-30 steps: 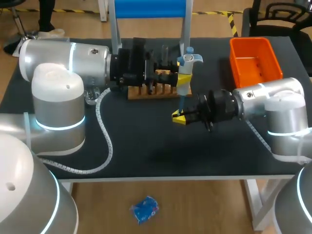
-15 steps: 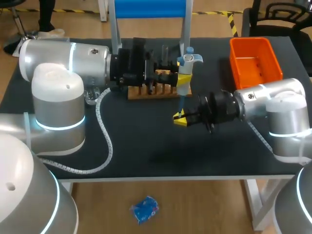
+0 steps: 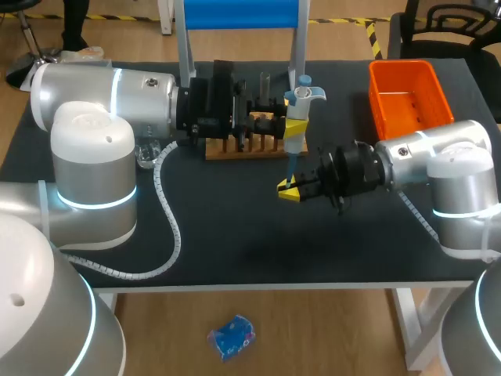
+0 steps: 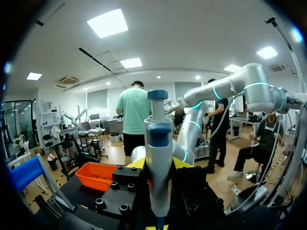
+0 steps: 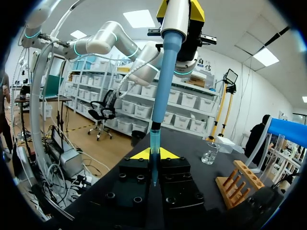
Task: Invert the test tube, pick up the pipette, mount the tip to pipette, aspirate from beaker and dispense into the tube, eject the tip, return the pipette, and cap with the stopper.
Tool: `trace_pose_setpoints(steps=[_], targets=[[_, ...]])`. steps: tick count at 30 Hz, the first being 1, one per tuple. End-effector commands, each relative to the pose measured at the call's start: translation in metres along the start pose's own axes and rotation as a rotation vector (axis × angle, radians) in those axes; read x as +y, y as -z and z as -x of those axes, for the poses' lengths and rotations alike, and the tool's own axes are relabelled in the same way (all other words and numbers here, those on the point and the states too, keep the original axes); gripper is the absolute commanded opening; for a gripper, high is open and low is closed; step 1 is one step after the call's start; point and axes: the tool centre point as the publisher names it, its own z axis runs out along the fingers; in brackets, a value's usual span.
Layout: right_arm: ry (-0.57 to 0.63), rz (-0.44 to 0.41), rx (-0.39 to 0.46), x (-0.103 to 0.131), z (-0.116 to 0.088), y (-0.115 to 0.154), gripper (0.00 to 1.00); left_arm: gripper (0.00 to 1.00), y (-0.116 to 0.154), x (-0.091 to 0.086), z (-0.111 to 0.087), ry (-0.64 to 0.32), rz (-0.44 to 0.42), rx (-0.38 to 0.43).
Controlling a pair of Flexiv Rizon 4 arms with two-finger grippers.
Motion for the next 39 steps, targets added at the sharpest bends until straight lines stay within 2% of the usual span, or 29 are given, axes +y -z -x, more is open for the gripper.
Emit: trace_pose_setpoints(steps=[1,27,39], targets=[[-0.001,-0.004,-0.007,0.0013,-0.0036,0.0007,0.00,0.00,-0.0003,0.0004,-0.0004,-0.002,-0.002,-0.003],[-0.043,0.092,-0.024,0.0058,-0.0050,-0.0039,0.00,0.00,-0.0003,0.0004,-0.0004,-0.002,-0.002,-0.003],[-0.036,0.086,-0.026,0.0091,-0.0039,-0.0010,0.00,0.00,-0.0003,0.0004,-0.0004,-0.002,-0.002,-0.003]])
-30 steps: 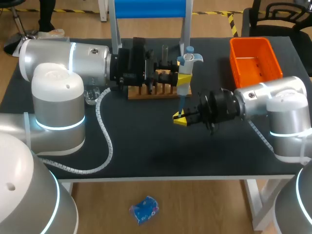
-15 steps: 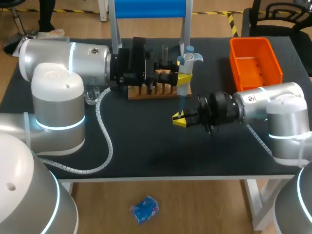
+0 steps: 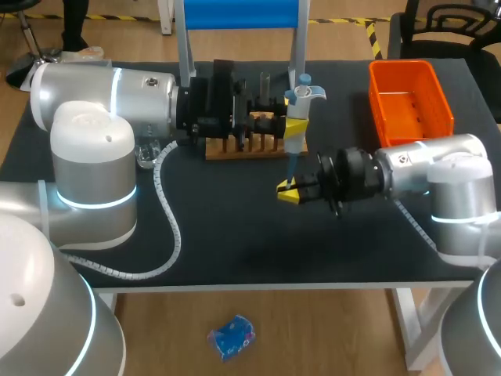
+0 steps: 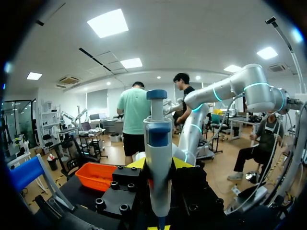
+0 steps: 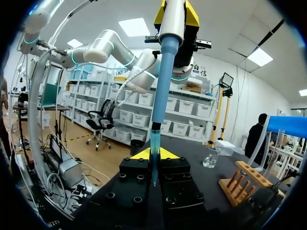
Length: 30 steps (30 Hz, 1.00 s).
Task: Invert the test tube, pick up the pipette, mount the tip to pipette, aspirate from beaker and dispense into the tube, eject the tip, return the pipette, and cap with the stopper.
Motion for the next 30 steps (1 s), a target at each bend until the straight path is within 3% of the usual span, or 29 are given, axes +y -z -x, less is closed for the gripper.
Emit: trace_pose_setpoints(steps=[1,30], targets=[[0.005,-0.001,-0.002,0.0043,-0.0006,0.0017,0.00,0.00,-0.0003,0.0013,0.0000,-0.002,-0.002,-0.003],[-0.051,-0.003,0.022,0.0125,0.0001,0.0034,0.00,0.00,-0.0003,0.0013,0.0000,-0.002,-0.002,-0.003]])
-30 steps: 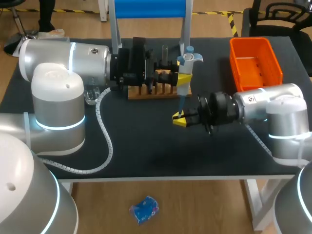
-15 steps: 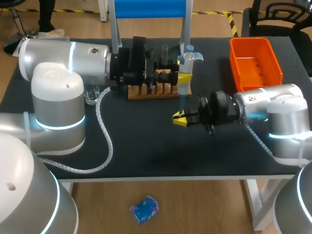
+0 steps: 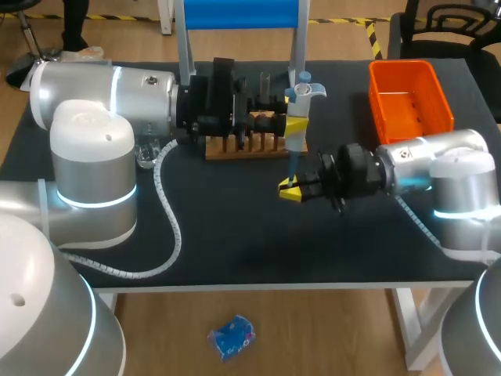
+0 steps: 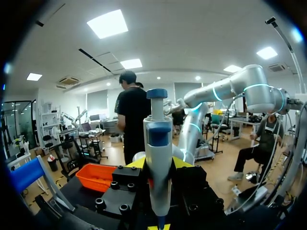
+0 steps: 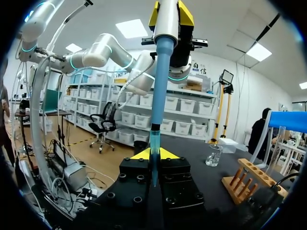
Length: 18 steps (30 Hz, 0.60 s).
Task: Invert the test tube, pick up the pipette, mount the tip to pipette, aspirate from beaker and dispense into the tube, eject the tip, return the pipette, and cap with the stopper.
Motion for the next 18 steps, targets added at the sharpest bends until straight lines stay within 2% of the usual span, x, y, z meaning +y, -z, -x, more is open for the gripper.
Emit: trace_pose_setpoints(steps=[1,18], targets=[[-0.002,-0.004,0.003,0.0070,0.0002,0.0001,0.00,0.00,-0.0002,0.0043,-0.0004,0.000,0.000,-0.003],[-0.015,-0.017,0.009,0.0137,0.0006,-0.0008,0.00,0.00,-0.0002,0.0043,-0.0004,0.000,0.000,-0.003]])
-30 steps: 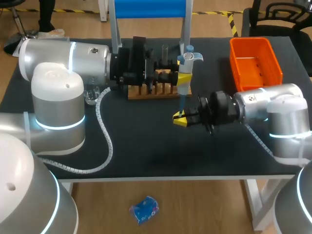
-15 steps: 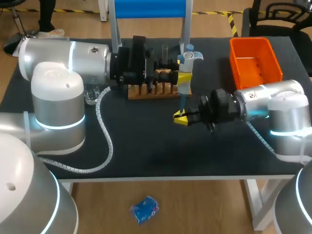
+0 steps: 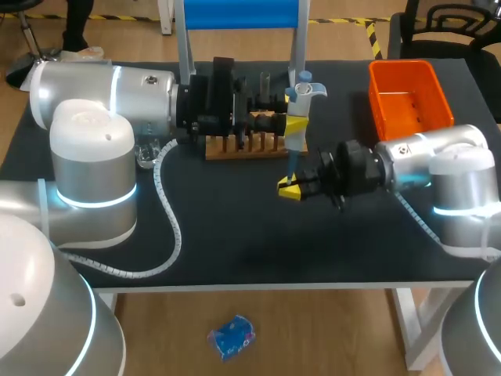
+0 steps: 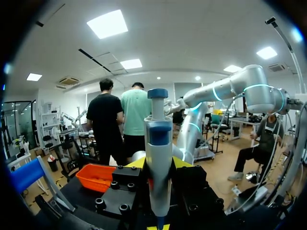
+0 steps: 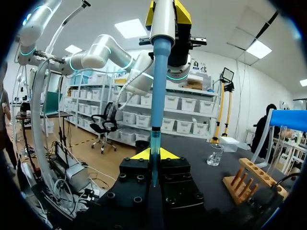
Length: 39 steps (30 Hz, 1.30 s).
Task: Invert the test tube, pick up the pipette, mount the tip to pipette, aspirate from beaker and dispense into the tube, eject the tip, return the pipette, and cap with the stopper.
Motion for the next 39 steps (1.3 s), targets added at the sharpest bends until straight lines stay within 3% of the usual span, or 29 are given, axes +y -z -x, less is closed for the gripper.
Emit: trace_pose_setpoints(steps=[1,28,39], targets=[[0.001,-0.010,-0.002,0.011,-0.001,0.001,0.00,0.00,0.000,0.005,0.000,0.001,0.001,-0.002],[0.031,-0.024,-0.029,0.022,-0.001,-0.002,0.00,0.00,0.000,0.005,0.000,0.001,0.001,-0.002],[0.017,-0.013,-0.124,0.022,0.000,-0.001,0.00,0.00,0.000,0.005,0.000,0.001,0.001,-0.002]])
